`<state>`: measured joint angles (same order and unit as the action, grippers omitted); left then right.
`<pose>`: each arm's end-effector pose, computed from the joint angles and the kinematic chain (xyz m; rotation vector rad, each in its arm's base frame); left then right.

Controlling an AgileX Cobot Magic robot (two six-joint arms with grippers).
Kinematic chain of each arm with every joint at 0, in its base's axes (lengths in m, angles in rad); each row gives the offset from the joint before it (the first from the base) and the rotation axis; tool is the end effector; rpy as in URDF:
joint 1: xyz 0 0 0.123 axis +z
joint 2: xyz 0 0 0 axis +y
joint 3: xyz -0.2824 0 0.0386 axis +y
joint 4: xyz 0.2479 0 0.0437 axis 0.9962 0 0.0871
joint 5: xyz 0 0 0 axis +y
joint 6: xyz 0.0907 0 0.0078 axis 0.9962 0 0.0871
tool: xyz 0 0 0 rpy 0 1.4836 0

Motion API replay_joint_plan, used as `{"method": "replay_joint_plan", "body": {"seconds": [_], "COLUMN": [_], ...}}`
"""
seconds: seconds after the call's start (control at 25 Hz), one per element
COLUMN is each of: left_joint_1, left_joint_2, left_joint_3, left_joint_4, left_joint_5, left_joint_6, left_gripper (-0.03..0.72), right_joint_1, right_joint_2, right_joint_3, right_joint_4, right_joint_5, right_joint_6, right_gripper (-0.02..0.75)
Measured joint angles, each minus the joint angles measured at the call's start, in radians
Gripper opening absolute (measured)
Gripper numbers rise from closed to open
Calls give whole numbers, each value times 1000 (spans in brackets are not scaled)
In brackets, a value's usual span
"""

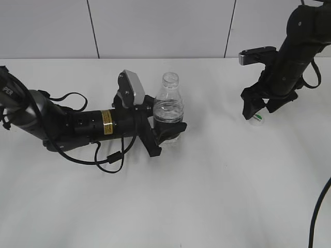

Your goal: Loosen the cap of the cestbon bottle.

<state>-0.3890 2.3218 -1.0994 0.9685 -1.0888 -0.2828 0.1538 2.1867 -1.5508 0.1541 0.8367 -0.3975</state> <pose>0.3504 -0.2154 0.0659 1.1334 1.4716 -0.8183 0.4304 0.0772 0.1303 -0.6681 2.8624 0.1479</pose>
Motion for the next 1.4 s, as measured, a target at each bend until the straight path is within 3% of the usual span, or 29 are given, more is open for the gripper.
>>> {"method": "replay_joint_plan", "body": {"seconds": [0.12, 0.32, 0.56, 0.96, 1.2, 1.4], "left_joint_1": [1, 4, 46, 208, 293, 316], "left_joint_2": [0, 0, -1, -62, -65, -117], "left_joint_3": [0, 0, 21, 68, 69, 50], "left_joint_4": [12, -2, 12, 273, 174, 41], "left_joint_5": [0, 3, 2, -40, 59, 377], "left_joint_6": [0, 0, -44, -128, -167, -173], "left_gripper": [423, 550, 578, 580, 580, 580], "right_joint_1": [0, 0, 0, 0, 0, 0], "right_joint_2": [0, 0, 0, 0, 0, 0], "right_joint_3": [-15, -33, -35, -35, -68, -161], "right_joint_4": [0, 26, 31, 31, -22, -53], "right_joint_5": [25, 36, 51, 58, 11, -1], "right_joint_6": [-1, -1, -3, -5, -22, -24], "right_gripper": [585, 585, 585, 585, 583, 574]}}
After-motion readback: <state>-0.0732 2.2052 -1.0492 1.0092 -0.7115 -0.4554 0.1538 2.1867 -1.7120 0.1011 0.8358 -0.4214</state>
